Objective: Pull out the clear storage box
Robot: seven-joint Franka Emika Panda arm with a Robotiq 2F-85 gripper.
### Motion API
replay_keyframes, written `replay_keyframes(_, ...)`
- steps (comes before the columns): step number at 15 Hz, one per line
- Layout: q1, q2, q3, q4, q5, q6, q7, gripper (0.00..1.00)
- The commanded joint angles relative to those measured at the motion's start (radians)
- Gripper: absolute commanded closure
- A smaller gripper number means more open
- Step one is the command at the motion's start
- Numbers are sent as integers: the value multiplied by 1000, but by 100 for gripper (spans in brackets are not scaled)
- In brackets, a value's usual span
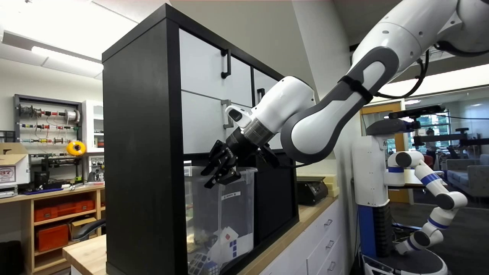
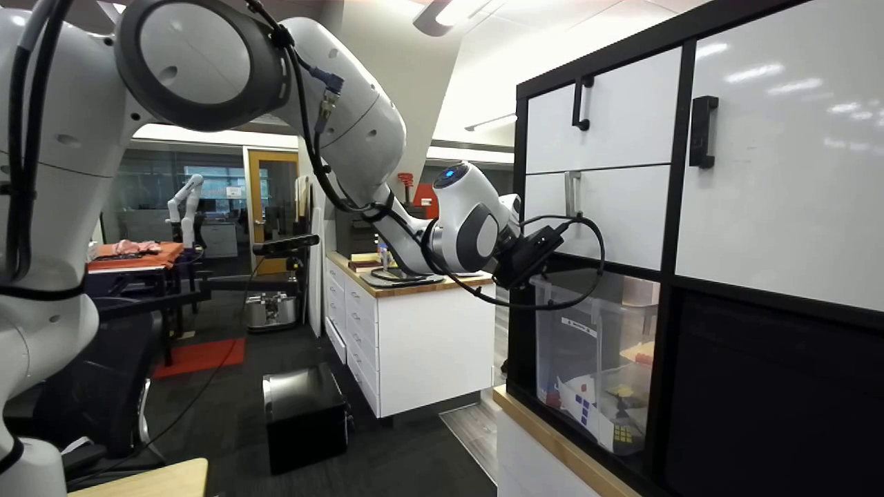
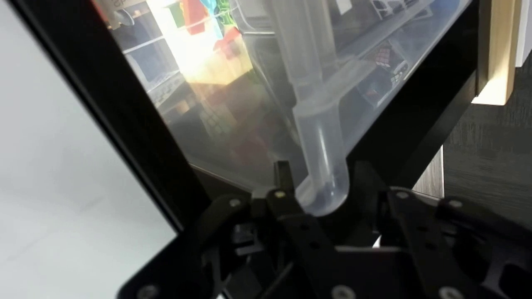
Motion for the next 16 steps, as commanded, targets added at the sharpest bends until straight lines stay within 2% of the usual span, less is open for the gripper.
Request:
replay_keyframes(1,-60,-12,50,-9,-5,14,-37,87)
replay_keyframes(3,-72,-20,56,-18,-8,20,-43,98)
replay_keyframes(5,-75,-23,57,-22,-8,22,-60,94)
replay_keyframes(10,-93,-49,75,-59,-2,32,-71,94)
replay_keyframes(16,-164,-112,143,-172,3,78,-79,94)
